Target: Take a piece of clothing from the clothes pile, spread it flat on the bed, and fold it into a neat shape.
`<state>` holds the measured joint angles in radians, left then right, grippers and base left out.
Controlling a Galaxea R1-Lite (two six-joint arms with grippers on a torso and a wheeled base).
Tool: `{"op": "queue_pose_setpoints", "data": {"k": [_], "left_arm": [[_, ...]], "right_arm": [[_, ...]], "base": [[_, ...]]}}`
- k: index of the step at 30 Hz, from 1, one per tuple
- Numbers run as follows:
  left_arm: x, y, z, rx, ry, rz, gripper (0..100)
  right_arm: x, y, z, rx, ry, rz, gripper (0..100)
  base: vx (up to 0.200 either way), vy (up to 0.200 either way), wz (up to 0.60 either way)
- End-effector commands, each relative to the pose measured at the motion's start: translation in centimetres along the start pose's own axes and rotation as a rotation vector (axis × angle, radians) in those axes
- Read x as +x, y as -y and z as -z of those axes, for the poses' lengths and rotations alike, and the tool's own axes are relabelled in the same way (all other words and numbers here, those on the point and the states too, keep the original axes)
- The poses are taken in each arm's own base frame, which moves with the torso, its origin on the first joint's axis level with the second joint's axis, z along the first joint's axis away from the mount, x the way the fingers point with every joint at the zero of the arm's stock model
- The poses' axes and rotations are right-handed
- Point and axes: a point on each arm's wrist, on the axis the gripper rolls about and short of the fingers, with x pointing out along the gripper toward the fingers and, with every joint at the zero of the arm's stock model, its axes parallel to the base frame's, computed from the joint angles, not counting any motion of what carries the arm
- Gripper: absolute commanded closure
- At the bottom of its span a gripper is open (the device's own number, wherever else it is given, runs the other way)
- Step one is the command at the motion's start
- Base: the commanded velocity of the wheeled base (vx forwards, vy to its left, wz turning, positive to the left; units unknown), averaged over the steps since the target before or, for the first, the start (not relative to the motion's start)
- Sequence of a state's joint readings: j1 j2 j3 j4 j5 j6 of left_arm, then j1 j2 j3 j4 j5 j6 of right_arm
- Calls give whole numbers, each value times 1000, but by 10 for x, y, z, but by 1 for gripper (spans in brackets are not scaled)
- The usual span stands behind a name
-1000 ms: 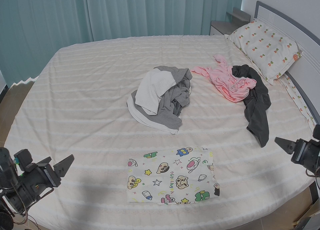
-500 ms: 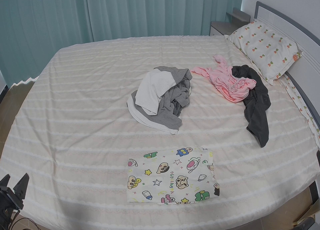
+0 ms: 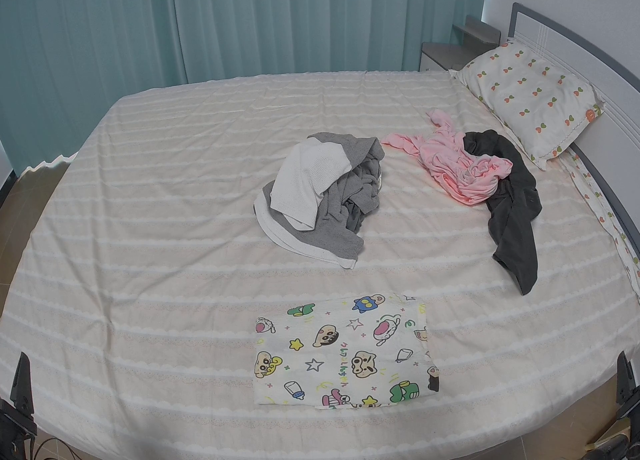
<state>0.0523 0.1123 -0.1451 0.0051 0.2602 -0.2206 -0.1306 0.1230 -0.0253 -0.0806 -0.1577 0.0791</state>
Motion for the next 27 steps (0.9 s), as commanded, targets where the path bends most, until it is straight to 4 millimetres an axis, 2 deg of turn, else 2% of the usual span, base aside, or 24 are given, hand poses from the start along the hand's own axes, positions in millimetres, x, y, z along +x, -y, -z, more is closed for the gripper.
{"op": "queue_pose_setpoints", "data": {"k": [1, 7, 14, 18, 23, 27], "left_arm": [[7, 1, 18, 8, 50, 126, 0], [7, 1, 23, 123, 17, 186, 0], [7, 1, 28, 146, -38, 213, 0], [7, 0, 36, 169, -117, 219, 0], [7, 0, 36, 176, -117, 244, 0], [7, 0, 36, 169, -119, 243, 0]], "right_arm": [[0, -1, 8, -74, -11, -50, 0], [-1, -3, 8, -138, -11, -155, 0], [-1, -5, 8, -166, -10, -255, 0], [-1, -5, 8, -196, -6, -246, 0], [-1, -5, 8, -183, -12, -247, 0], [-1, -3, 8, -231, -9, -160, 0]], "base": [[0, 0, 0], [0, 0, 0], [0, 0, 0], [0, 0, 0], [0, 0, 0], [0, 0, 0]]}}
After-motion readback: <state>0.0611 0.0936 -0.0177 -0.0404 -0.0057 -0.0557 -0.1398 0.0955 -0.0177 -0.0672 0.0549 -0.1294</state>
